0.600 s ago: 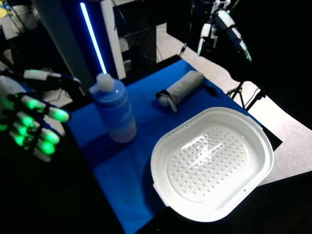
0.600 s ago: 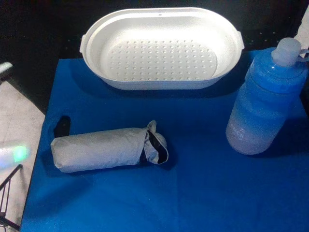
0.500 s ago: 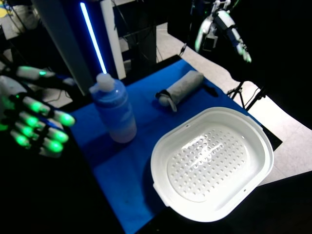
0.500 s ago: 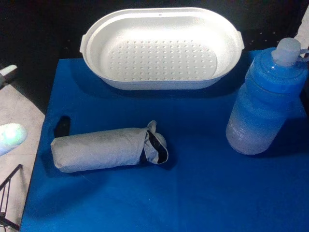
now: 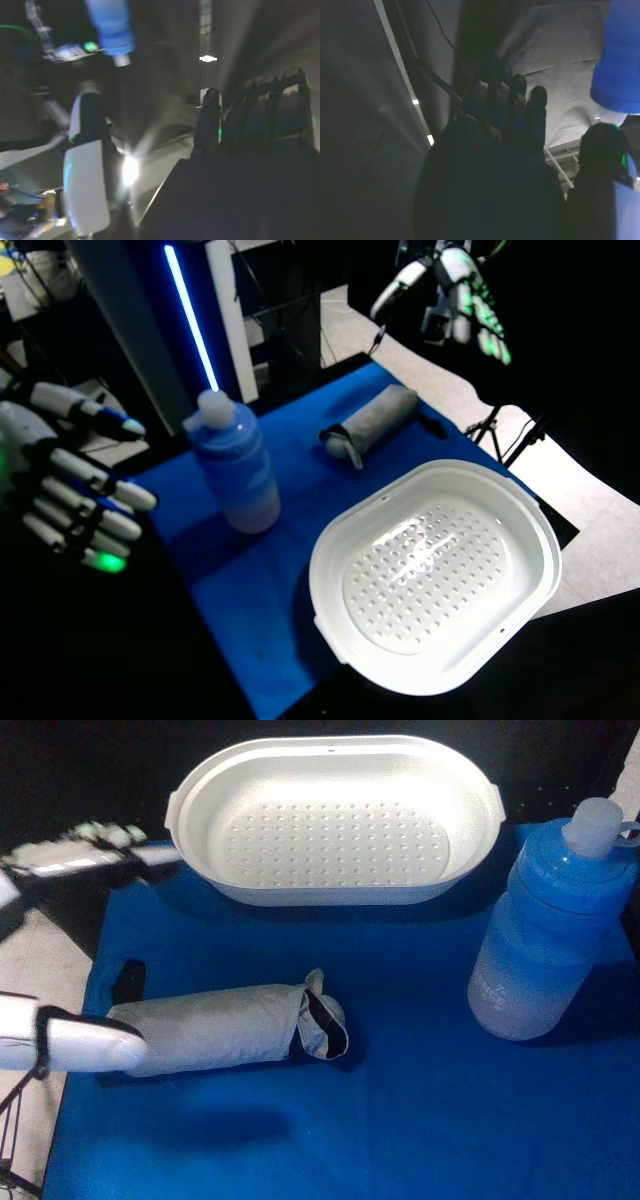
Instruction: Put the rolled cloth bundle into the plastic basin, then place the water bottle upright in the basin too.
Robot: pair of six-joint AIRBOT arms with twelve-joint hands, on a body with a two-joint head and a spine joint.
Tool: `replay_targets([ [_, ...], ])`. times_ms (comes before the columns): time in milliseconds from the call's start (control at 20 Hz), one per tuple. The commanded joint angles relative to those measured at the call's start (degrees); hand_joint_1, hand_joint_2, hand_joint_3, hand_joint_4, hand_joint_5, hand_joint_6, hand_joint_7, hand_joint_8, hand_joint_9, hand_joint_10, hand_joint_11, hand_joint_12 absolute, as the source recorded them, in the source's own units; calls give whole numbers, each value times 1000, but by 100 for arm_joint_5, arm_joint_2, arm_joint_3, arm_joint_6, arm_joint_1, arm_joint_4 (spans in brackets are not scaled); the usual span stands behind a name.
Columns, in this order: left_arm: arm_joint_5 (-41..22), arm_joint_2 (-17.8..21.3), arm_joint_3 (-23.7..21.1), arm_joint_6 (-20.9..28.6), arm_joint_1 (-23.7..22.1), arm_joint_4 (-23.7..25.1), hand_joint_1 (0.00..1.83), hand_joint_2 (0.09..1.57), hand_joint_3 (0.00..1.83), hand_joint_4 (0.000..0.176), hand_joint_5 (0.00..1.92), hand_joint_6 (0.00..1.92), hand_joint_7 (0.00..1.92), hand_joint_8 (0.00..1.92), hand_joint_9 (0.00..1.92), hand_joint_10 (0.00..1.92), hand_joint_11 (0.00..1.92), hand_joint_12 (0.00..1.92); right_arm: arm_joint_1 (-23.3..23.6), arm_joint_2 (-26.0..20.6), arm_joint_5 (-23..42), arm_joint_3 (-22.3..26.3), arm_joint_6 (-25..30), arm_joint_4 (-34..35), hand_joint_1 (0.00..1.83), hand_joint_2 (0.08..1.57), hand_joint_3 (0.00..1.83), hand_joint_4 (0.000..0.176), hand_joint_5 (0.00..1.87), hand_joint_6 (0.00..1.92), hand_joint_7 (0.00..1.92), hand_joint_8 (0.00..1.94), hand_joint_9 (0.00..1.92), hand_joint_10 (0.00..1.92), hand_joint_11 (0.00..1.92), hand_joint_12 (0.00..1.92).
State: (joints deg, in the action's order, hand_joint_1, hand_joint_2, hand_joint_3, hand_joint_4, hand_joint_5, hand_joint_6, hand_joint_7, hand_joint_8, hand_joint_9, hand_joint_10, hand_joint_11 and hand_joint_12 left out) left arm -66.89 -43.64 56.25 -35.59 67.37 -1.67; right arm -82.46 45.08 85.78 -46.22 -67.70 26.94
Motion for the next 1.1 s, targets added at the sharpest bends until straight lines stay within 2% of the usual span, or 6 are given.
replay_targets([
  [0,-81,11,47,21,-232,128,646,787,2,176,143,0,14,0,5,0,2,0,33,2,689,-36,51,-24,210,1439,0,60,184,1,137,0,140,1,0,498],
  [200,1310,-253,389,450,-1266,1403,794,861,17,176,104,2,29,7,46,8,109,34,33,9,661,-39,51,-24,198,1429,0,63,222,6,130,2,142,7,4,545],
  [450,2649,-756,755,1273,-2216,3181,970,862,1,176,142,0,94,0,157,15,345,148,32,15,660,-49,51,-24,219,1442,3,45,242,1,139,0,148,1,12,577],
  [600,2915,-849,815,1598,-2336,3728,892,902,0,176,30,0,74,3,194,6,401,215,32,9,659,-47,55,-24,187,1479,4,31,219,0,147,0,170,1,0,750],
  [800,3175,-885,784,1755,-2355,4102,911,953,9,176,13,0,89,0,203,1,101,874,32,24,655,-48,55,-24,185,1473,0,30,223,2,151,2,173,2,0,747],
  [1050,3362,-1020,814,1788,-2359,4358,1132,1102,3,176,50,0,306,3,412,9,121,1027,32,42,644,-49,58,-24,187,1480,2,31,219,0,147,0,170,1,0,750],
])
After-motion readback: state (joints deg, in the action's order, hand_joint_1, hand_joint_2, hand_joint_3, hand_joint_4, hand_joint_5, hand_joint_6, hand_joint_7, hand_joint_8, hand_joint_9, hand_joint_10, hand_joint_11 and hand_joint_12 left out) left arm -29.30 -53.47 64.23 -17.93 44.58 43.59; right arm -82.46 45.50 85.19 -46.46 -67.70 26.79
